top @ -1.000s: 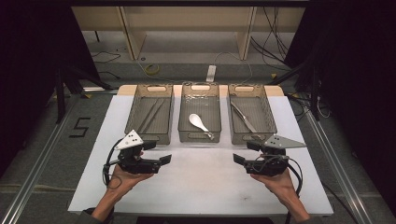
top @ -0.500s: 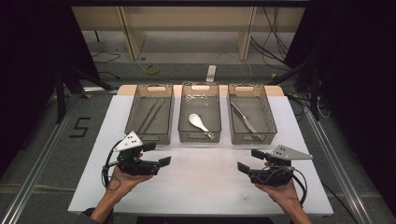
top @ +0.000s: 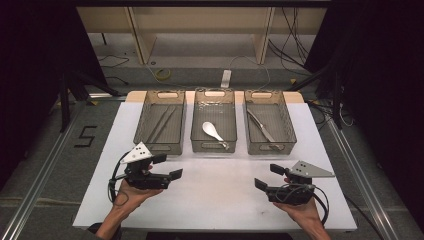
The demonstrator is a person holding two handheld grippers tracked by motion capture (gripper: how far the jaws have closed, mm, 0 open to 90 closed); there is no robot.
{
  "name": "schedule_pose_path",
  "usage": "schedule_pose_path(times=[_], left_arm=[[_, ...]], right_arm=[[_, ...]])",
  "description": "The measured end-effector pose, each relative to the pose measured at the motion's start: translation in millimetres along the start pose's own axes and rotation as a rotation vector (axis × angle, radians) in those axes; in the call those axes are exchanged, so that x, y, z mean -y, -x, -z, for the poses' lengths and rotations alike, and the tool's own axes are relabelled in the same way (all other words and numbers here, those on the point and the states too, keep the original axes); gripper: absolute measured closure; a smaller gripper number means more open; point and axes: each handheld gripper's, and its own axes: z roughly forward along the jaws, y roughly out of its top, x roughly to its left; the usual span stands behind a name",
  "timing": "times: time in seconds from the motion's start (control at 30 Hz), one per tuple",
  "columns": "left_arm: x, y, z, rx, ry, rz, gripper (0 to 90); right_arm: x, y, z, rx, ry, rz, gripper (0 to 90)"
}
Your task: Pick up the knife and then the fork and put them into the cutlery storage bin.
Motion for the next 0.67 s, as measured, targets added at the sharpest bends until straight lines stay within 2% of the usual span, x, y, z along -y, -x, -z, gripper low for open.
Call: schedule_pose_path(times=[0.43, 0.67], left_arm=[[-0.4, -0.4, 0.1, 0.0, 0.002, 0.008, 15.7], [-0.6, -0.5, -0.1, -0.002, -0.007, -0.001, 15.7]], right_arm=[[-0.8, -1.3, -1.6, -0.003, -0.005, 0.007, 19.2], [-1.3, -0.8, -1.9, -0.003, -0.008, 0.006, 19.3]])
